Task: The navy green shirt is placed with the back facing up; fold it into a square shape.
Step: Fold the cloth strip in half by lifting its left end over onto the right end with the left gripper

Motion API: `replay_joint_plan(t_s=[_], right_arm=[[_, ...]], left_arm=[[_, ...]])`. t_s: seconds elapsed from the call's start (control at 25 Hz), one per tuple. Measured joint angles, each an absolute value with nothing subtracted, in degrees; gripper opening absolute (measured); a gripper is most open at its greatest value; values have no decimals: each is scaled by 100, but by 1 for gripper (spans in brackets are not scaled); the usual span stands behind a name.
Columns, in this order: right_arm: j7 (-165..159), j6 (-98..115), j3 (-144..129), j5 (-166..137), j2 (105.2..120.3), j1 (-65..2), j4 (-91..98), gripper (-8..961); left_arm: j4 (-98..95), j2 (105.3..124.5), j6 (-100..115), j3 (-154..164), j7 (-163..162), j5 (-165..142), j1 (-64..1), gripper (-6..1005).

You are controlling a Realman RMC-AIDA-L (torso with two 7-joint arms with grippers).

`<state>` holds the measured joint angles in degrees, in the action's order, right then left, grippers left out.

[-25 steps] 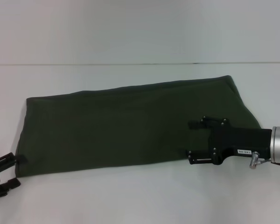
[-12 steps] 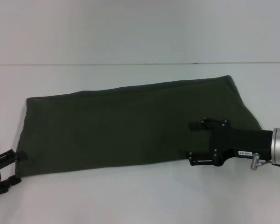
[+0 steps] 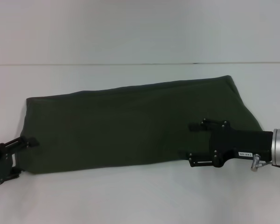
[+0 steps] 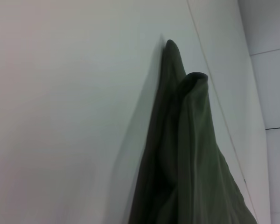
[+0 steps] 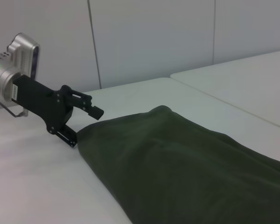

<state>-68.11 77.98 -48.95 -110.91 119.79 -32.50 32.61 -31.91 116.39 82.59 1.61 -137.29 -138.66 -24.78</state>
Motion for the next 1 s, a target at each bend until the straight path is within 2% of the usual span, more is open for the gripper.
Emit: replay_joint_plan(t_s=[0.12, 0.32, 0.76, 1.0], right_arm=[[-6811, 7812, -4895, -11091, 11979, -3250, 3261, 927], [-6811, 7862, -4893, -10950, 11970, -3245, 3262, 927], [-6811, 7987, -4820, -10798, 11980, -3126, 3444, 927], [-6811, 7998, -4816, -10769, 11988, -3121, 3445, 928]], left_arm=[[-3181, 11621, 8235, 139, -13662, -13788, -2492, 891], [-3170, 11619, 8058, 496, -13512, -13797, -2605, 826], [-3278, 11586, 7922, 764, -13578, -13866, -2801, 618], [-3279, 11584, 7884, 765, -13570, -13875, -2837, 401]])
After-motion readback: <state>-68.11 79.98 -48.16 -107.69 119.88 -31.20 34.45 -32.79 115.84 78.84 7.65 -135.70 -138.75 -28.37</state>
